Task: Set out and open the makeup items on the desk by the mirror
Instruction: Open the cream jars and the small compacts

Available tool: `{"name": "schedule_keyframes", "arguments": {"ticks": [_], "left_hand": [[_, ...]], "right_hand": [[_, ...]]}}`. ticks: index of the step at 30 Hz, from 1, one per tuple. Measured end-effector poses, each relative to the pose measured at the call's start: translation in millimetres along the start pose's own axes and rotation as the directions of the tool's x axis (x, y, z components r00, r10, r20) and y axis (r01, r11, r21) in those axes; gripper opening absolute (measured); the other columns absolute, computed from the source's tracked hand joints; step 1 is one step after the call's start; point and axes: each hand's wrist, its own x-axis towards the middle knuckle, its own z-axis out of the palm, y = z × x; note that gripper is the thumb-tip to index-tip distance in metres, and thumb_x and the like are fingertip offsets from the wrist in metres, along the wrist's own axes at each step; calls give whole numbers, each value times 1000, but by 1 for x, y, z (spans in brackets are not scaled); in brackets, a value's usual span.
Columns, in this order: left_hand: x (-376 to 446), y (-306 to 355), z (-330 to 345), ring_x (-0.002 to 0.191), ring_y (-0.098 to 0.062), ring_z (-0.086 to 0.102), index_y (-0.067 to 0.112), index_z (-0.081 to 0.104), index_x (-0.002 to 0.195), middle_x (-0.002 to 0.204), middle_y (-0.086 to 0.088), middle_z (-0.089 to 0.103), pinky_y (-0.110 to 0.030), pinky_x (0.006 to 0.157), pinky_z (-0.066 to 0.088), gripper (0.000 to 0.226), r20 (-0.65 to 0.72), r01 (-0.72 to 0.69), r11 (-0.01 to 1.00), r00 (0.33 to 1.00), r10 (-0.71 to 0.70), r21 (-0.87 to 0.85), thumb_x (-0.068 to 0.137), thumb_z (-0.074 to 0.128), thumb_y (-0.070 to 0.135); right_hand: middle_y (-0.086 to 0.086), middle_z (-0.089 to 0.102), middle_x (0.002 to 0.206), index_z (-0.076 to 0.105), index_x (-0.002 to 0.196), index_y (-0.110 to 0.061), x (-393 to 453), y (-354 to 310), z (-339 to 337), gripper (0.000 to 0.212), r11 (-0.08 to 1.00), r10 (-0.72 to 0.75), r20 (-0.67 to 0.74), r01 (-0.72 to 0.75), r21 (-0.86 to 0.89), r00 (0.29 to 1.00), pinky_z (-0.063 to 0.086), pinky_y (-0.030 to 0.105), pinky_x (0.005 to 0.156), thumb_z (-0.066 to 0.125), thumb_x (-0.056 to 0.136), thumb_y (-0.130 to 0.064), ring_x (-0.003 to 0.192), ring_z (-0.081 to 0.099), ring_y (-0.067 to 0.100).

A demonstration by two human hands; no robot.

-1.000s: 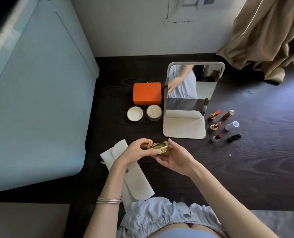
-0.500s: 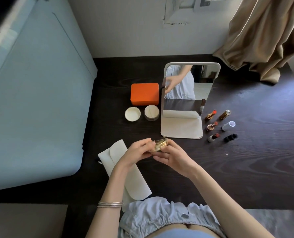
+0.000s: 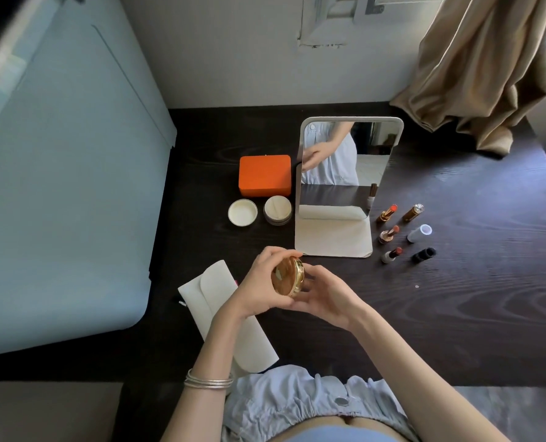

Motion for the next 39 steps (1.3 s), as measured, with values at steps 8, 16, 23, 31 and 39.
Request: {"name": "schedule_keyframes", "arguments": {"ticks": [8,16,23,31,39], "left_hand": [[0,1,-10,125,-5,41,37,45,133,134,15,44,-22,99,42,73,138,43,997,990,-34,-61,73,74,6],[1,9,-9,132,-9,39,40,48,134,140,11,46,-33,105,42,55,90,116,987,990,-106,-116,86,66,18],[4,18,-14,129,-10,46,36,43,140,140,8,51,-31,102,44,49,151,127,992,980,-127,8,95,53,18],[12,31,-17,128,-17,49,28,34,145,142,0,50,-33,100,47,52,140,118,959,977,-158,258,97,49,14],[5,40,6,113,-22,56,23,28,148,127,-6,59,-32,89,47,51,5,80,869,995,-95,488,98,40,16]], "right_hand": [[21,66,111,54,119,-10,-1,2,2,39,998,20,58,-17,-55,998,53,46,91,56,82,-22,101,64,38],[22,61,119,41,127,-11,5,7,1,36,988,-93,-66,83,-134,993,57,42,84,51,93,-7,102,65,38],[24,53,125,31,124,-15,9,12,2,49,982,-123,-187,93,-165,975,57,43,84,62,87,-8,99,67,35],[20,54,118,28,121,-16,10,8,7,42,986,-114,-202,85,-145,973,57,39,84,57,91,-12,99,67,35],[17,54,120,28,124,-14,11,12,3,34,964,-180,-199,132,-232,963,58,30,74,48,96,-12,94,68,23]]}}
